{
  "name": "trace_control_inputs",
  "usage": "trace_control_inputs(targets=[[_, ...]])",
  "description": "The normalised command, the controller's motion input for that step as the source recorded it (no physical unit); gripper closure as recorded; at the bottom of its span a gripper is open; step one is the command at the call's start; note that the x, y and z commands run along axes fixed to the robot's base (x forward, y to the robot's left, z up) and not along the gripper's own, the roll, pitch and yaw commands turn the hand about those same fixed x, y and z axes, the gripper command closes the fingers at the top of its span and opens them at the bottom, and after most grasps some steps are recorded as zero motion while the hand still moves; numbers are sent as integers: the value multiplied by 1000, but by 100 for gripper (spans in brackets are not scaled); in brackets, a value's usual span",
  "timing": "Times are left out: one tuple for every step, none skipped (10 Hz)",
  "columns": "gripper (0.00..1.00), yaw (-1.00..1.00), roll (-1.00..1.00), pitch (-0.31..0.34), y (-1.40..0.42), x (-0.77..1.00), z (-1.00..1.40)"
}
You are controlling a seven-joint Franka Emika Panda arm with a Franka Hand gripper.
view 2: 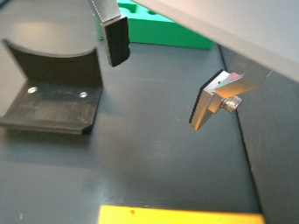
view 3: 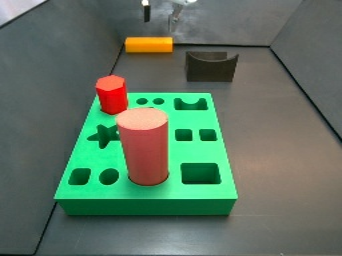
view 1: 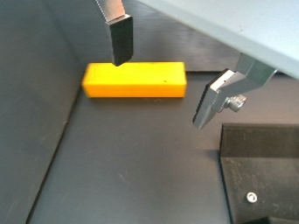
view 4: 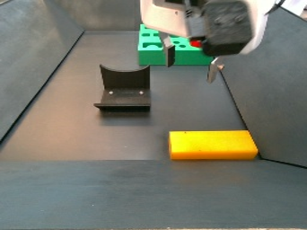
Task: Pick up the rectangle object. Move up. Place the rectangle object on the fixture. Regrasp the rectangle object. Move to above the board. Insert the rectangle object.
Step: Pick up the rectangle object.
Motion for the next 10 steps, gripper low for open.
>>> trace_control_inputs(targets=[[0, 0, 0, 0, 43, 0, 0], [0, -437, -109, 73, 466, 31, -271], [0, -669, -1, 90, 366, 0, -463], [0, -729, 0, 159, 337, 0, -597], [0, -777, 0, 170, 294, 0, -631], [0, -831, 0, 179, 249, 0, -651], [0, -809, 0, 187, 271, 0, -666], [0, -17, -21, 0, 760, -369, -89], [0, -20, 0, 100, 926, -189, -257], [0, -371, 0, 189, 646, -60, -366]])
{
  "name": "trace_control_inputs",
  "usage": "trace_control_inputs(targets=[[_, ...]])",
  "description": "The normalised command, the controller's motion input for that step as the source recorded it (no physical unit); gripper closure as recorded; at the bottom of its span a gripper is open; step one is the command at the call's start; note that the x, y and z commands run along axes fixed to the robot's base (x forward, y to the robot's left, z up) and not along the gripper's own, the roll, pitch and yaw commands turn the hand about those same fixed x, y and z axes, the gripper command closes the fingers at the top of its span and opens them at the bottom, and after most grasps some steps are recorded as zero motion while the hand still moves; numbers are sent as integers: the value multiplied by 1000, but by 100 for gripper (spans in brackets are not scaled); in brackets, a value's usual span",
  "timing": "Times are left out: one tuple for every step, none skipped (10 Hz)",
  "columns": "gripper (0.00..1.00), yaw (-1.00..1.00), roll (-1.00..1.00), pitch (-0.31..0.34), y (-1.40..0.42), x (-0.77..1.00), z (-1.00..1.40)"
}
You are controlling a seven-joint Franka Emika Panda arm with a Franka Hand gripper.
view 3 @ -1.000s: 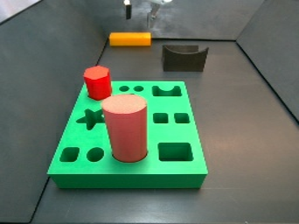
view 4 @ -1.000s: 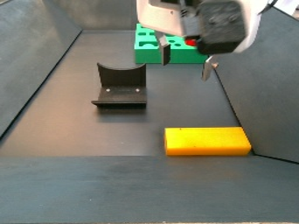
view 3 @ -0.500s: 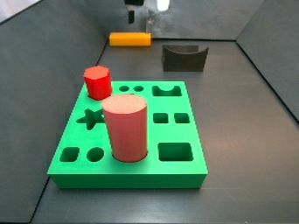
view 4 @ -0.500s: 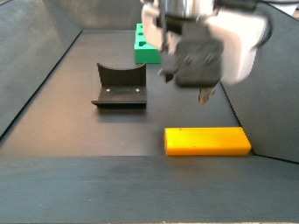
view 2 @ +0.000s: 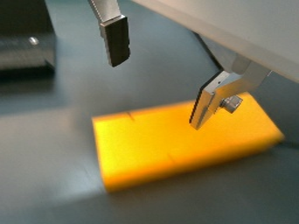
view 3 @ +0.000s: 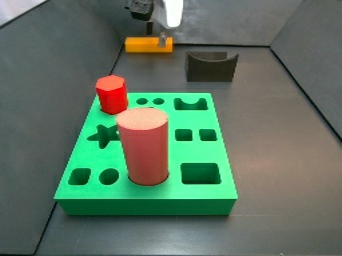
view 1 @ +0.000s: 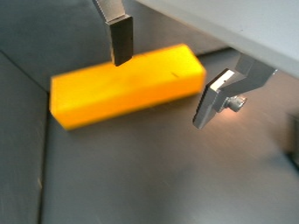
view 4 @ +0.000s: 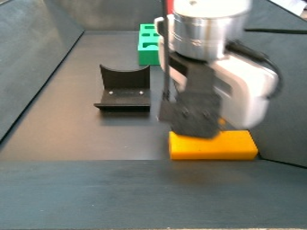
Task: Pick up the rectangle object. Move up. Place the rectangle object on the fixture. Regrasp the rectangle object. Move to above the board. Insert the rectangle object.
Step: Pick up the rectangle object.
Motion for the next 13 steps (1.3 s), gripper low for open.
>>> trace_control_inputs(targets=[[0, -580, 0, 236, 469, 0, -440], [0, -803, 0, 163, 206, 51, -271], [0, -883, -54, 0, 77, 297, -797], [0, -880, -27, -14, 23, 291, -837], [0, -843, -89, -86, 17, 240, -766], [0, -771, -157, -44, 0, 226, -517], [0, -811, -161, -19, 0, 180, -474], [0, -829, -147, -19, 0, 169, -486], [0, -700, -167, -9, 0, 343, -494], [0, -551, -143, 0, 0, 580, -340], [0, -491, -173, 0, -71, 480, -469], [0, -491, -171, 24, 0, 466, -486], [0, 0, 0, 0, 97, 0, 0]])
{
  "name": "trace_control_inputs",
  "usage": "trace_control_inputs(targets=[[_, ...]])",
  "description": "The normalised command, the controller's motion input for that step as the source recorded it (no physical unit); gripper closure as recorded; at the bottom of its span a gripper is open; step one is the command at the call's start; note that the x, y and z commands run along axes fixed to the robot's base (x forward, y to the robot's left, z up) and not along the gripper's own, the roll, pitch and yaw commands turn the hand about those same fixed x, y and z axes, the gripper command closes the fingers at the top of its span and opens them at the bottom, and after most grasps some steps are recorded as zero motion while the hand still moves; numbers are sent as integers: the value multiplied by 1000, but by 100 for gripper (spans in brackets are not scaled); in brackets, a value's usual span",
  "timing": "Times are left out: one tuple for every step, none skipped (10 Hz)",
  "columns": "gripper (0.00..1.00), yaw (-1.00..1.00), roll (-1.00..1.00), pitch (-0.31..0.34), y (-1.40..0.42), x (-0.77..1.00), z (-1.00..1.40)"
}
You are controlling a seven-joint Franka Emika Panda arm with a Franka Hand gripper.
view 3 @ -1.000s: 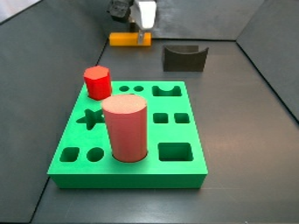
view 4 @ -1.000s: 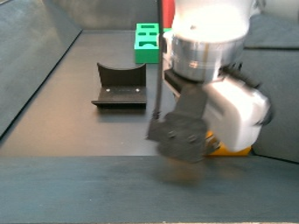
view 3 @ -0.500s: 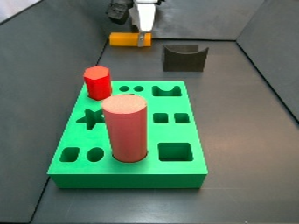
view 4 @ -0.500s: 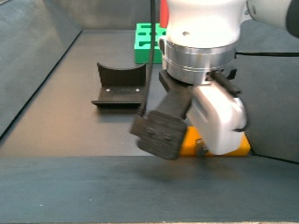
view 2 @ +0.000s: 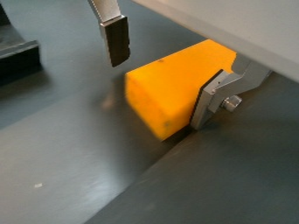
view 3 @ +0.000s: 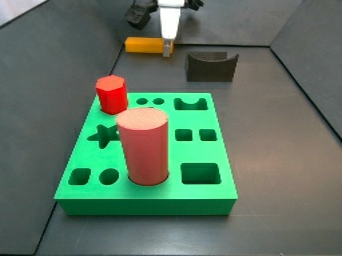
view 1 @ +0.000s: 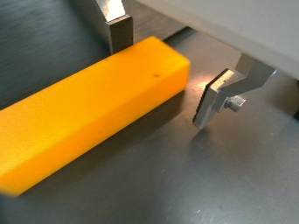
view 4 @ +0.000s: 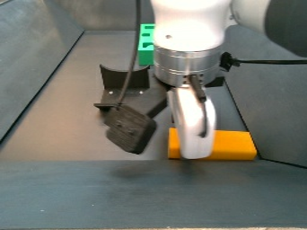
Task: Pick up the rectangle object. Move up. Place the rectangle object on the fixture. Regrasp the rectangle object. Move to above the board. Insert the rectangle object.
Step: Pick up the rectangle object.
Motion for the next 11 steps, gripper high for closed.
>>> trace_control_inputs(targets=[[0, -54, -16, -196, -71, -234, -877], [0, -183, -46, -184, 14, -234, -146], [0, 0, 0, -27, 0, -14, 0], [0, 0, 0, 0, 0, 0, 0], [100, 0, 0, 0, 0, 0, 0], [100, 0, 0, 0, 0, 0, 0], [100, 0, 0, 0, 0, 0, 0], [100, 0, 0, 0, 0, 0, 0], [100, 0, 0, 0, 0, 0, 0], [100, 0, 0, 0, 0, 0, 0], [100, 0, 0, 0, 0, 0, 0]])
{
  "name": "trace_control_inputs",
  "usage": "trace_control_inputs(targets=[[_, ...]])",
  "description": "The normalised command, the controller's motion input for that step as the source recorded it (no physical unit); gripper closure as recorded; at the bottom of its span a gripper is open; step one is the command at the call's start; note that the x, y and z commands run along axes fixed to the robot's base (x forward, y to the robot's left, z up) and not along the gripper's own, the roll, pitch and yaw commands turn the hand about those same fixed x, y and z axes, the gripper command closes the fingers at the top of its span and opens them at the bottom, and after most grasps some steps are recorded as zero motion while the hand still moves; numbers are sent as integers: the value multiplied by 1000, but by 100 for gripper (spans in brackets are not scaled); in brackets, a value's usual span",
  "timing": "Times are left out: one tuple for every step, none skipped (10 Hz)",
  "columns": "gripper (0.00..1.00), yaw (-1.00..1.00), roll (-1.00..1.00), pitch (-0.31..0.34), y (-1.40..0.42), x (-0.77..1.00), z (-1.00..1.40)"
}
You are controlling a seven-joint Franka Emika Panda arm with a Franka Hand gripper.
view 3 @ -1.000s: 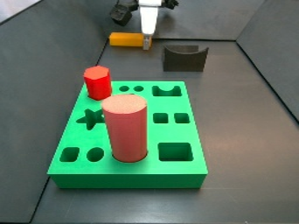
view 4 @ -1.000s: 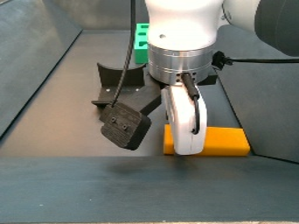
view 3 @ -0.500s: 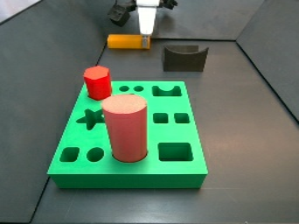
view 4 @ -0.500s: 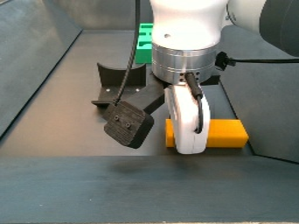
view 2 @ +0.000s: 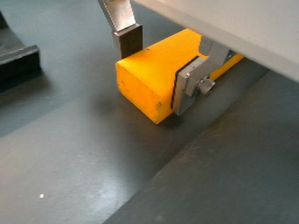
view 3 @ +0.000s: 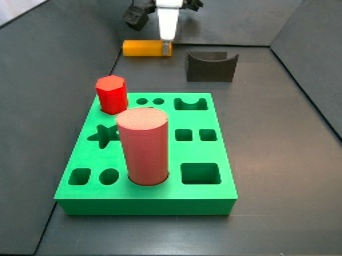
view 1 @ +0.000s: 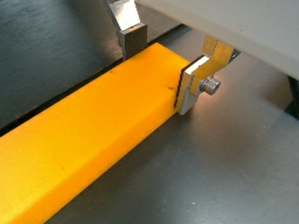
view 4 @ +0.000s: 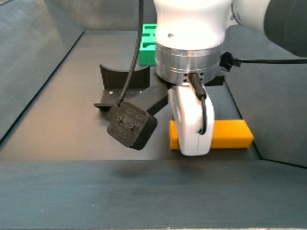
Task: Pick up the rectangle object. Move up. Place the rectangle object on the fixture. Regrasp the rectangle object. Move to above the board. Insert the rectangle object.
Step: Pick up the rectangle object, then move up, then place the rectangle object on the fixture.
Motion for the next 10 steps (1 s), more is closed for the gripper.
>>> trace_control_inputs(targets=[[100, 0, 0, 0, 0, 0, 0], [100, 0, 0, 0, 0, 0, 0], [100, 0, 0, 0, 0, 0, 0], [100, 0, 0, 0, 0, 0, 0], [100, 0, 0, 0, 0, 0, 833], [100, 29, 10, 5, 76, -19, 792], [100, 20, 7, 15, 56, -27, 634], [100, 9, 4, 20, 35, -24, 484], [100, 3, 3, 24, 25, -23, 376], [100, 0, 0, 0, 0, 0, 1000]])
